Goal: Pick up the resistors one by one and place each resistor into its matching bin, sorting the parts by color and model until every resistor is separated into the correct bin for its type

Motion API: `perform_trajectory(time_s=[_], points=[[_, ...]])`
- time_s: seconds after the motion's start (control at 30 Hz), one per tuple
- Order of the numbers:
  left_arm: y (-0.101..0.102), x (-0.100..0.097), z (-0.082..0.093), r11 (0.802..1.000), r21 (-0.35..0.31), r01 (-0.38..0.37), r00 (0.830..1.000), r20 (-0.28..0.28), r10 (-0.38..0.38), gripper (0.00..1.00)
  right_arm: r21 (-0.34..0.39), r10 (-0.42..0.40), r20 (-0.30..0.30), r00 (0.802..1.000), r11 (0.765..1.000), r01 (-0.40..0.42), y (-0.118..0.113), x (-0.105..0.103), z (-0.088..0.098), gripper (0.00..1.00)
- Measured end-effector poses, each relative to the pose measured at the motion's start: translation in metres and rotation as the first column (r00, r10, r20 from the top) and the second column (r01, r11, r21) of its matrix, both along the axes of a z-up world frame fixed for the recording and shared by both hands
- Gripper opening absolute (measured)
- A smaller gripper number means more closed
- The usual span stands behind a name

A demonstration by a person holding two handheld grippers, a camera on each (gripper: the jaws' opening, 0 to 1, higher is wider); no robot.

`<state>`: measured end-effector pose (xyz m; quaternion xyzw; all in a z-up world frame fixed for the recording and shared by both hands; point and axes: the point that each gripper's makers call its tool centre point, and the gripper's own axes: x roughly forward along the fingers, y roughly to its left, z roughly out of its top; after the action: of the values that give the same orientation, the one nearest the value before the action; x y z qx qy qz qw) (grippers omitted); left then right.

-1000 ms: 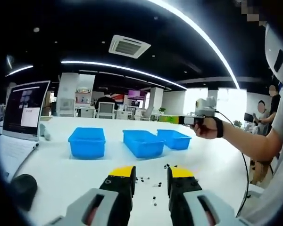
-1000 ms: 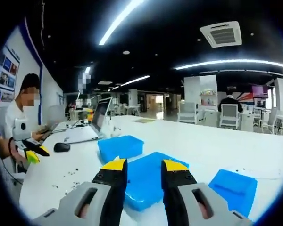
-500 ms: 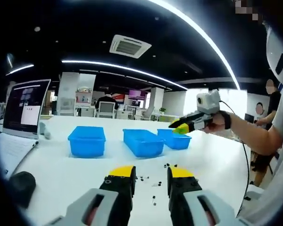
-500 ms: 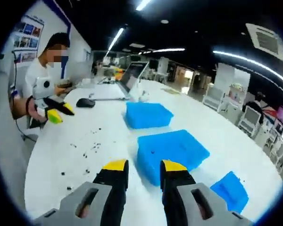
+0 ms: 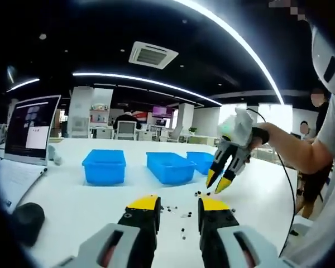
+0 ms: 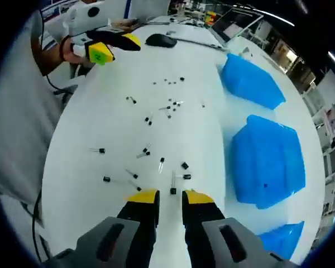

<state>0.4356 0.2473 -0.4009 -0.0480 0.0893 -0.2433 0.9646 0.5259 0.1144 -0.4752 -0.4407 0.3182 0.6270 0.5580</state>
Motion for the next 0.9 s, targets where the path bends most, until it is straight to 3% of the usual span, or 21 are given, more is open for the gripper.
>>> perform_trajectory(time_s=[0.17, 0.23, 0.33, 0.77, 0.9], points=[[0.008, 0.000, -0.001, 1.000, -0.005, -0.020, 1.000, -0.003, 0.020, 0.29, -0.035, 0.007, -0.019, 1.000, 0.999, -0.008, -0.002, 0.001, -0.007, 0.18], [0.011, -0.001, -0.001, 1.000, -0.006, -0.026, 1.000, -0.004, 0.026, 0.29, -0.048, 0.007, -0.020, 1.000, 0.999, -0.008, -0.004, 0.001, -0.006, 0.07], [0.011, -0.001, -0.002, 1.000, -0.007, -0.026, 1.000, -0.007, 0.026, 0.29, -0.046, 0.009, -0.001, 1.000, 0.999, -0.009, -0.005, 0.005, -0.004, 0.06], [0.009, 0.004, -0.005, 1.000, -0.013, -0.017, 1.000, -0.016, 0.017, 0.29, 0.008, 0.009, -0.095, 0.995, 1.000, -0.008, -0.011, -0.017, 0.006, 0.06], [0.007, 0.003, -0.005, 1.000, -0.012, -0.013, 1.000, -0.015, 0.012, 0.29, 0.165, 0.032, -0.244, 0.969, 0.986, 0.009, 0.004, -0.039, 0.023, 0.06]])
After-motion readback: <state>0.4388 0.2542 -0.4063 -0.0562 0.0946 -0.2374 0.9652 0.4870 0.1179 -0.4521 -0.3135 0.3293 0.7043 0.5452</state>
